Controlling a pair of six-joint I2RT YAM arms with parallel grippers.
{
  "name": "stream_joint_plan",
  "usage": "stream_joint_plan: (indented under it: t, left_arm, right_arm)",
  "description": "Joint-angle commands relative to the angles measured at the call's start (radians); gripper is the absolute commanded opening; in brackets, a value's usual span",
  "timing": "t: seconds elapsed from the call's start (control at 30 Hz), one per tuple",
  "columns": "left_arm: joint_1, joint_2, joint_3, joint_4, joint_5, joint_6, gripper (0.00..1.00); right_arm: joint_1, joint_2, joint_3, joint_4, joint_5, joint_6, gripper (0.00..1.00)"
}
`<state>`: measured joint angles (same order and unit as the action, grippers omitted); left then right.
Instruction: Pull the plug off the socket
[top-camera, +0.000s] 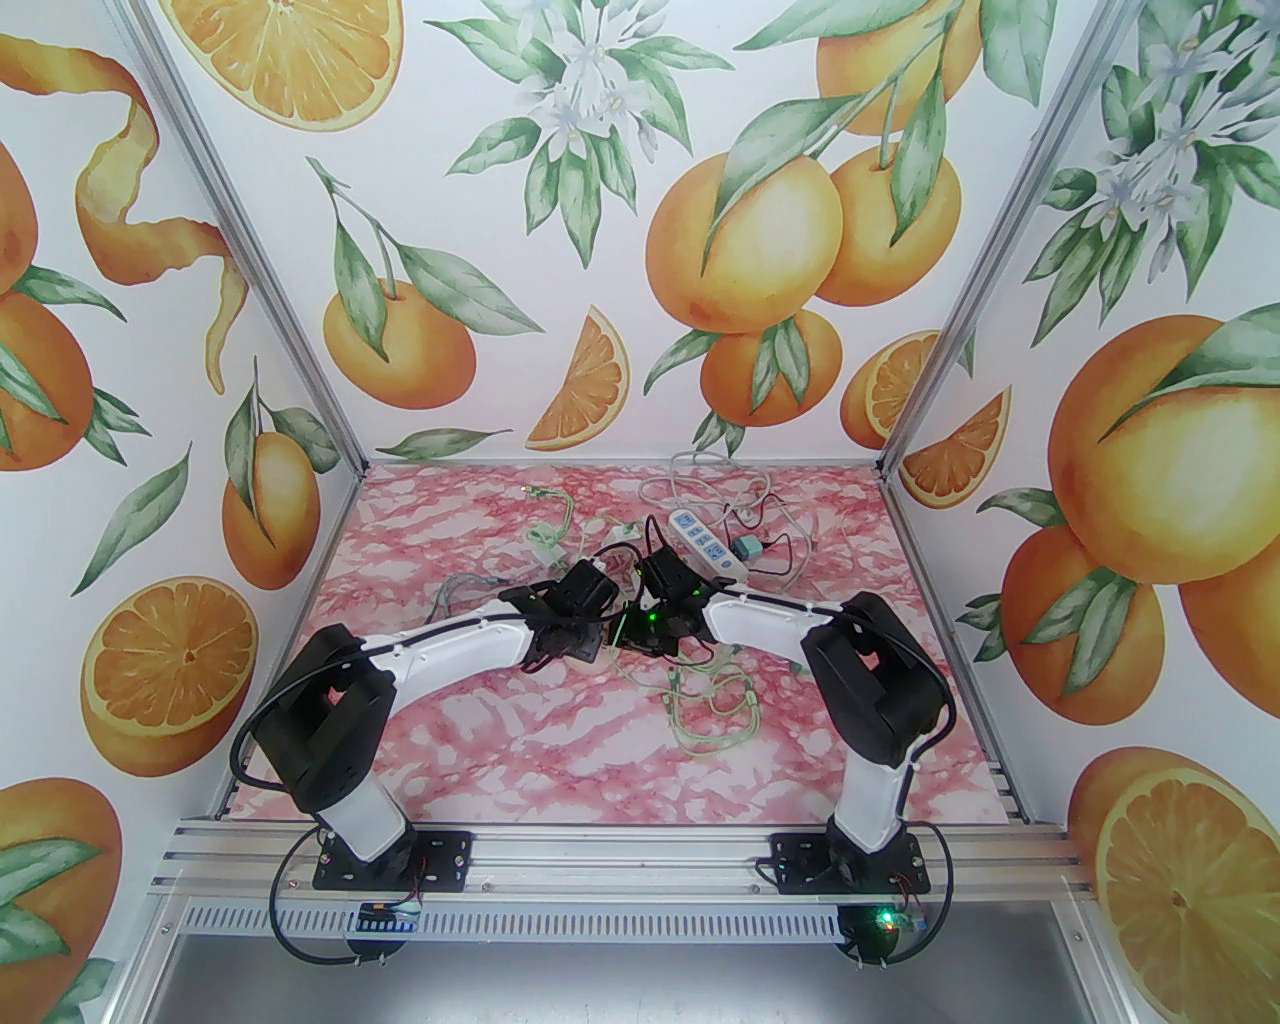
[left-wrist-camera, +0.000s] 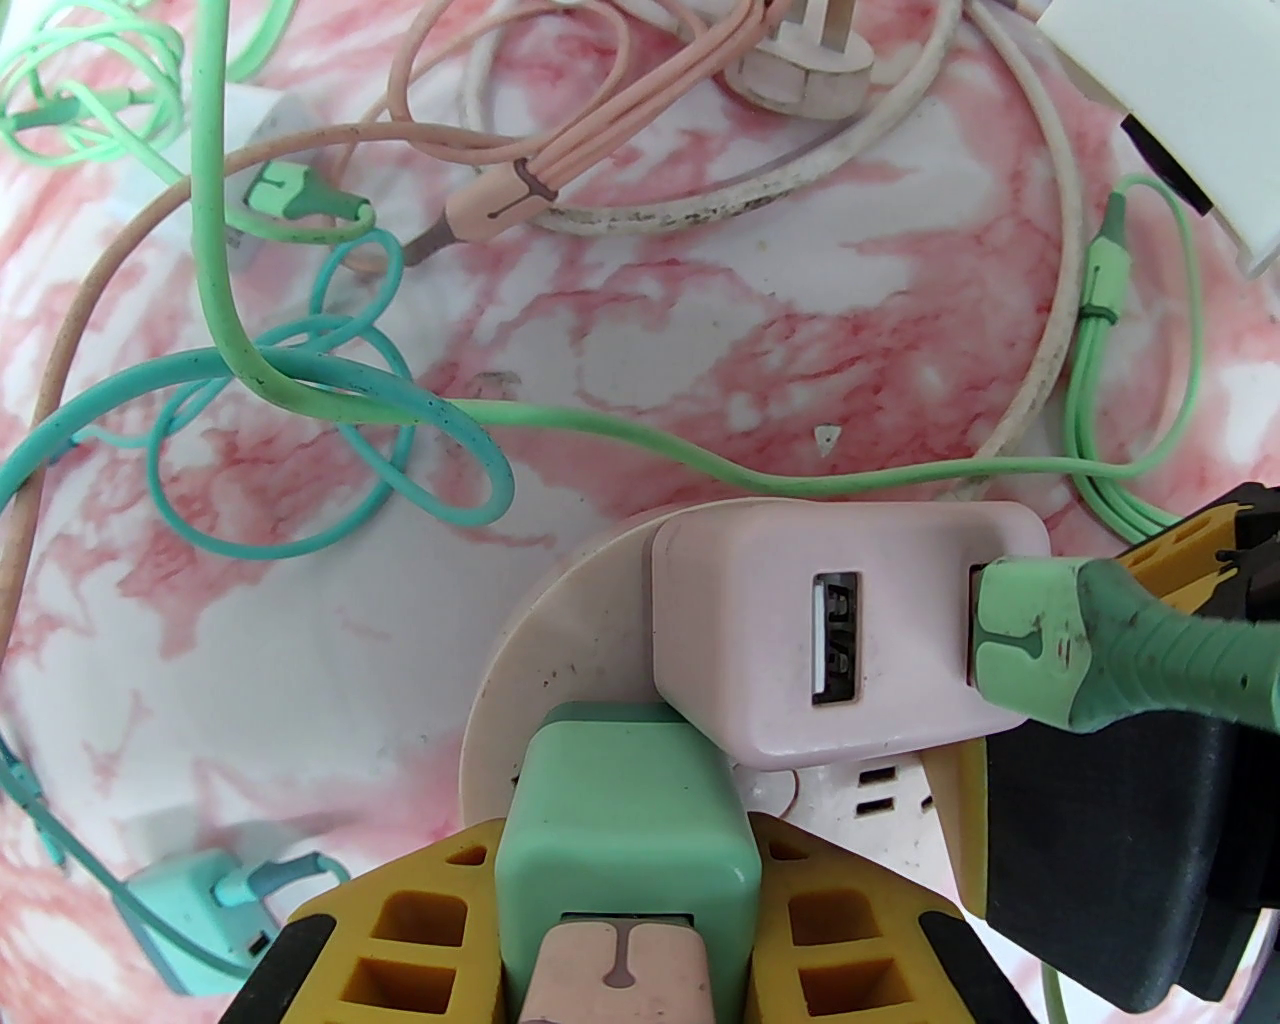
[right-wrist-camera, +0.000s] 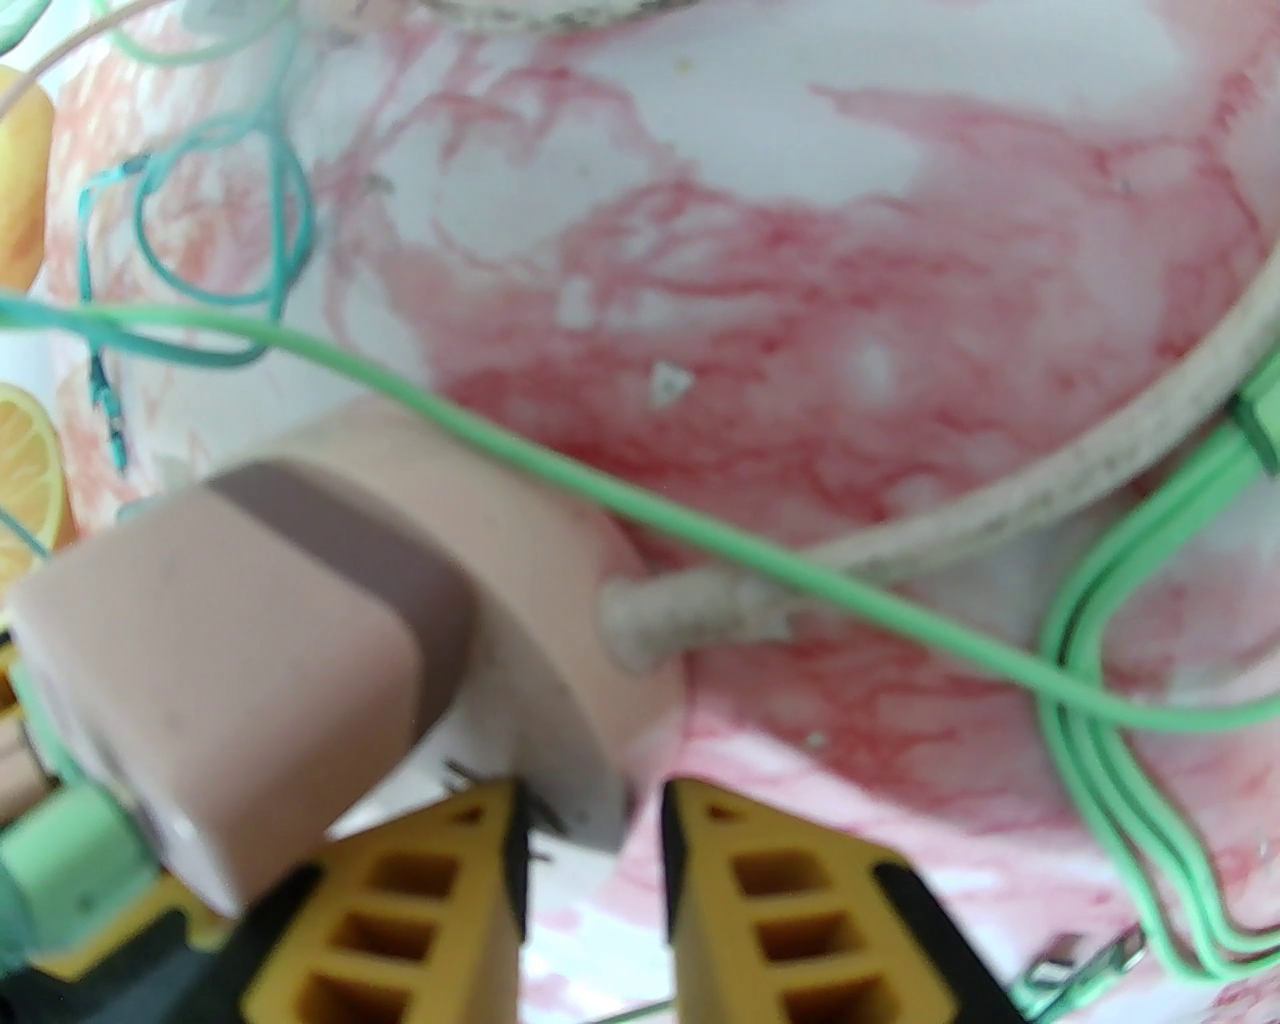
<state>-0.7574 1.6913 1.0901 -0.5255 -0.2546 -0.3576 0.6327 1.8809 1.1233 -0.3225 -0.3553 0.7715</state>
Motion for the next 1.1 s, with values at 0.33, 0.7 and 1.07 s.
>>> stream_joint_plan:
  t: [0.33,0.7,1.07]
  left_arm:
    - [0.001,0.005,0.017,-0.03,0.048,-0.054,0.18]
    - [0.003,0.016,0.001,0.003,0.092,-0.137,0.17]
    - [-0.009,0.017,-0.018,0.016,0.119,-0.144,0.16]
  right_arm:
    - [-0.002,-0.048,-0.181,0.188,-0.045,0.088,0.43]
    - [0.01,-0.116,-0.302,0.49,-0.128,0.216,0.55]
    - [0.036,-0.027,-0.259,0.356,-0.062,0.222,0.46]
